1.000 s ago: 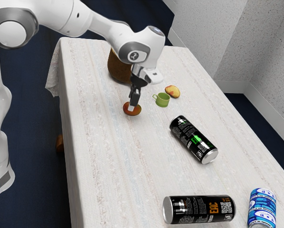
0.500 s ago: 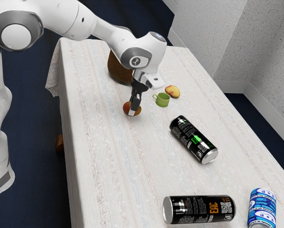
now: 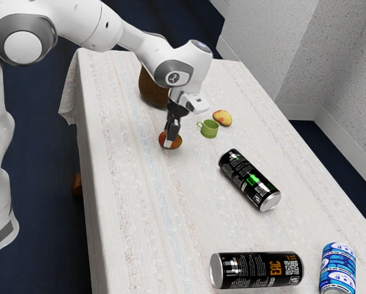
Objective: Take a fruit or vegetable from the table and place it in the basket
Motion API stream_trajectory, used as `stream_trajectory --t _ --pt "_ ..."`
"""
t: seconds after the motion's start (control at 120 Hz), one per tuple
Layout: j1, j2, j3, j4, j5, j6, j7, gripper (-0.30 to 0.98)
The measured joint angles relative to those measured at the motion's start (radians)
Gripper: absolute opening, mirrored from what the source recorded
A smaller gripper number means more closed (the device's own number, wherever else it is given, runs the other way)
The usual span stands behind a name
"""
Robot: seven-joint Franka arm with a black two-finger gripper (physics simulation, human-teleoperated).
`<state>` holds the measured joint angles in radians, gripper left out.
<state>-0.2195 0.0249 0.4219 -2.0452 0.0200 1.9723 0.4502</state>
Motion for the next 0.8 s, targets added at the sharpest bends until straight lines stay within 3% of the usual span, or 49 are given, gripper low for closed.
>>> stream_trajectory --t 0.475,0.642,0.8 --pt "-0.010 0.013 0.000 -0.004 -0.009 0.007 0.000 0.69" --pt "-0.012 0.014 0.000 -0.006 -0.012 0.011 -0.003 0.38" --pt "-0.008 0.009 0.000 -0.003 -0.007 0.015 -0.009 0.35"
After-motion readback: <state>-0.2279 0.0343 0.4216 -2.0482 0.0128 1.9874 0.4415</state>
